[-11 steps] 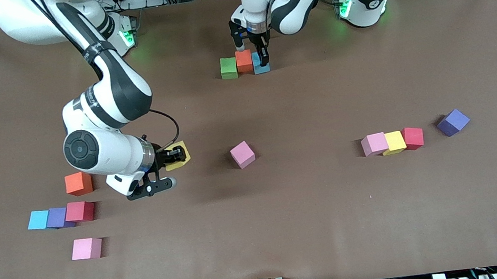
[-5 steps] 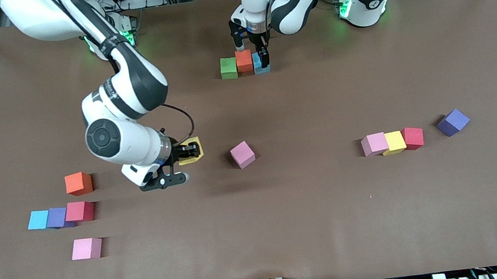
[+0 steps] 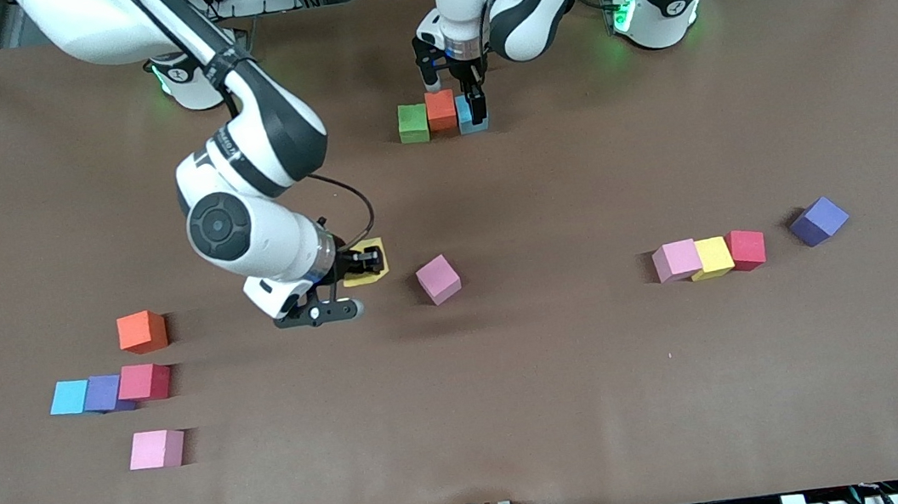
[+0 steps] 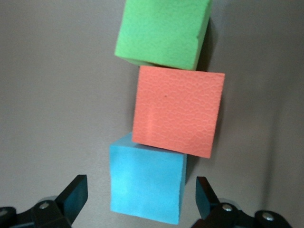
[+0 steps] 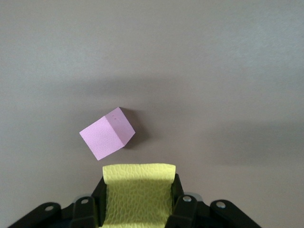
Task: Form number 2 with 11 blocks
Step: 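Place the yellow cube with the right gripper while the left gripper releases cyan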
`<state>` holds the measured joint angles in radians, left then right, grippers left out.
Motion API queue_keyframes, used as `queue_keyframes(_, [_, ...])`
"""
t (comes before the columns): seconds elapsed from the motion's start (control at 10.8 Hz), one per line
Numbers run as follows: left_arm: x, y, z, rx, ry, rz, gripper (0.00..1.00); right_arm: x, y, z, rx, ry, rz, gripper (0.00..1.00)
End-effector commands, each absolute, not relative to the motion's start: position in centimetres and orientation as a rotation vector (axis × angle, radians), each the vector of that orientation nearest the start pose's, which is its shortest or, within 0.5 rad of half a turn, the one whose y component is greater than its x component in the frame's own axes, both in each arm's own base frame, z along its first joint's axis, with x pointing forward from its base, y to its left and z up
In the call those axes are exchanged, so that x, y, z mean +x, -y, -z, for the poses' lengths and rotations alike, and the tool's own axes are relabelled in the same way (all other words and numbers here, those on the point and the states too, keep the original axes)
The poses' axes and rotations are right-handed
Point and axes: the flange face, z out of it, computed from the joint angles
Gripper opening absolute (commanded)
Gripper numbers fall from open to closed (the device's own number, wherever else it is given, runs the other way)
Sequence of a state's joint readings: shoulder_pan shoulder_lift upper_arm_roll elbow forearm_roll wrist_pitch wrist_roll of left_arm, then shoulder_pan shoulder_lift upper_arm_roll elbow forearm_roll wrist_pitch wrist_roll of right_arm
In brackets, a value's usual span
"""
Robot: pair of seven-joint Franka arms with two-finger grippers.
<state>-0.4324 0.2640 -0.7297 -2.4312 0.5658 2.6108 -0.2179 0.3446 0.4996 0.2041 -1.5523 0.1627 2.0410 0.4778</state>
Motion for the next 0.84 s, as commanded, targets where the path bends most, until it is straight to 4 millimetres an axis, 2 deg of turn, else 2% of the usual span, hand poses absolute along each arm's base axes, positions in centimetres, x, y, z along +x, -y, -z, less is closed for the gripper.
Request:
queue_keyframes(0.0, [17.0,44.0,-24.1,-2.334,-1.957,0.260,1.00,56.4,-35.6,-35.9,-2.926,-0.089,-0.155,0.18])
queue_keyframes(0.09, [16.9,43.6,-24.8,-2.343,-1.937,0.304,1.00,55.5,-36.1,-35.5,-2.923,-0.115,-0.134,0.18])
queue_keyframes(0.37, [19.7,43.0,-26.9,-2.438,-1.792,0.382,1.00,51.5,-38.9,-33.3,-2.917,-0.147,-0.085,0.18])
queue_keyframes(0.46, [21.0,42.7,-27.2,-2.540,-1.680,0.372,1.00,50.2,-40.1,-33.0,-2.909,-0.161,-0.065,0.18])
queue_keyframes(0.56, [22.3,42.3,-27.6,-2.688,-1.498,0.346,1.00,48.6,-41.3,-32.2,-2.904,-0.173,-0.052,0.18])
queue_keyframes(0.65, [24.3,41.6,-27.9,-2.752,-1.386,0.338,1.00,46.8,-42.8,-32.1,-2.896,-0.175,-0.033,0.18])
queue_keyframes(0.74, [27.5,40.1,-28.3,-2.782,-1.276,0.333,1.00,44.8,-44.7,-32.1,-2.901,-0.180,-0.025,0.18])
